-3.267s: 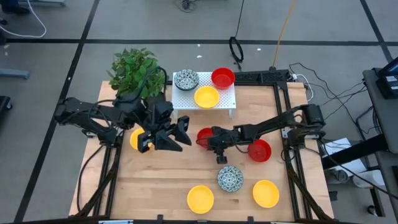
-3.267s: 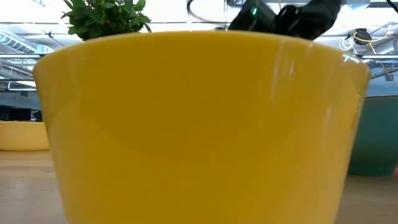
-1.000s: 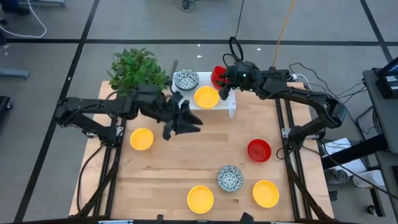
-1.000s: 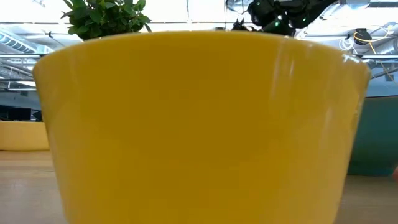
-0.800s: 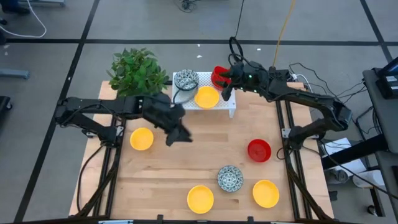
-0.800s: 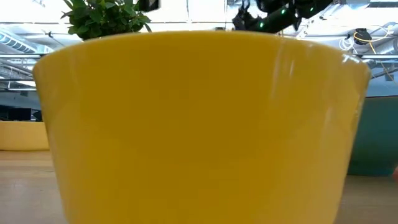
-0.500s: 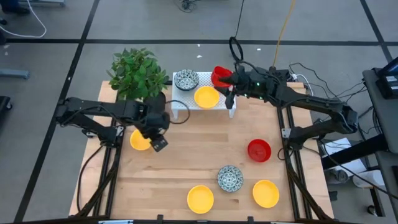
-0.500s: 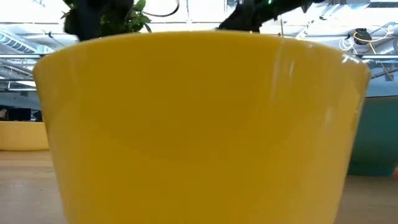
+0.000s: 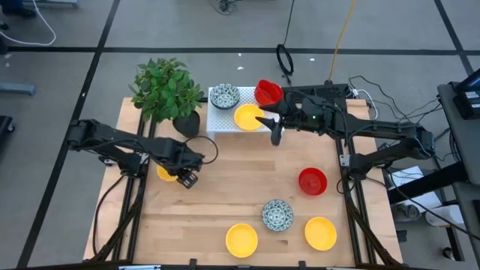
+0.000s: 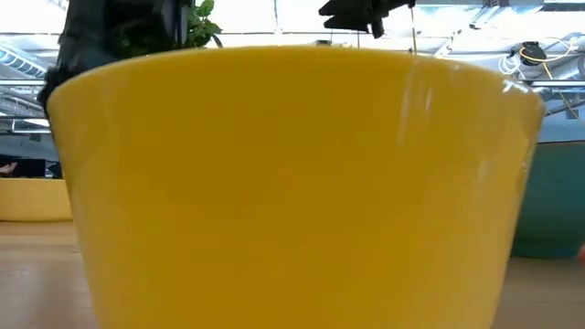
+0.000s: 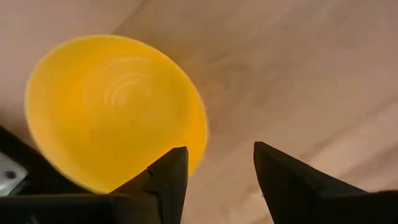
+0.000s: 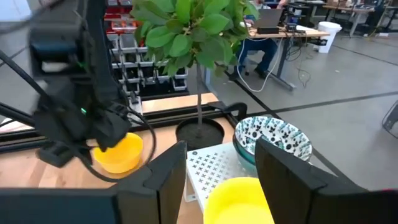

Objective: Pick & Place Mini bowls
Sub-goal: Stack the yellow bowl on top of the yellow bowl on the shelf, then adjust the red bowls on the shelf

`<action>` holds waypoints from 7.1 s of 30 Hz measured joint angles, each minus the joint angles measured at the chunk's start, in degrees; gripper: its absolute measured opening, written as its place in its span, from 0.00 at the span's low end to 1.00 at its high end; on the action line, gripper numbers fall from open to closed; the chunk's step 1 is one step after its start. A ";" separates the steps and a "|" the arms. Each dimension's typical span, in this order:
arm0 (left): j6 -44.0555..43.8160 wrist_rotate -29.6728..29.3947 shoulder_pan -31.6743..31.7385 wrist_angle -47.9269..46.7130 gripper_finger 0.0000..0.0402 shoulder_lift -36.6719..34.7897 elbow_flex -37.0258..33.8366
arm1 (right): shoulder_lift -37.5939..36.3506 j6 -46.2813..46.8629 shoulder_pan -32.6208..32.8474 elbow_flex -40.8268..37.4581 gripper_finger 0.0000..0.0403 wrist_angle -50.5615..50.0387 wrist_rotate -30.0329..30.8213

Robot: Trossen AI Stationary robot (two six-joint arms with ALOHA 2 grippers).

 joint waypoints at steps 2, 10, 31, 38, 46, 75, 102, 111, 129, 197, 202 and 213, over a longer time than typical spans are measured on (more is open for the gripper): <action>-1.39 -0.55 0.18 2.46 0.46 0.02 -3.13 | 0.02 0.04 0.57 0.00 0.45 -0.02 0.02; -5.29 -1.12 1.08 11.42 0.46 0.02 -11.81 | 0.02 0.26 1.07 0.00 0.45 0.04 0.17; 13.06 -5.78 -6.55 47.72 0.08 0.04 -10.05 | 0.02 -3.44 1.04 0.00 0.42 -2.27 3.23; 16.80 -8.15 -3.65 53.07 0.09 8.84 -4.03 | 0.02 -3.43 1.04 0.00 0.42 -3.41 3.19; 29.33 -7.45 -0.60 47.97 0.09 24.05 12.33 | 0.02 -3.21 1.02 0.00 0.42 -6.44 3.04; 21.17 4.26 1.83 3.15 0.28 11.01 29.51 | 1.44 -3.13 5.89 -0.04 0.42 -17.60 -0.46; 5.76 -3.06 -10.23 6.29 0.37 -3.69 29.54 | 33.52 -0.20 20.75 -0.04 0.43 2.32 -3.41; 5.15 -3.09 -14.19 6.18 0.37 -3.67 29.54 | 38.61 -7.42 20.95 -0.04 0.43 8.07 -3.02; 5.03 -4.14 -17.04 6.20 0.37 -3.67 29.49 | 40.59 -14.85 19.90 -0.02 0.04 3.30 1.56; 10.10 -17.38 -5.35 6.24 0.37 -3.65 29.47 | 17.19 -9.89 -2.13 0.00 0.16 3.02 -1.79; 10.08 -17.36 -5.35 6.22 0.37 -3.65 29.47 | 15.86 -10.29 -2.11 -0.03 0.31 2.56 -1.79; 9.98 -17.38 -5.37 6.22 0.37 -3.65 29.47 | 6.95 -16.52 -4.95 0.04 0.42 13.51 16.42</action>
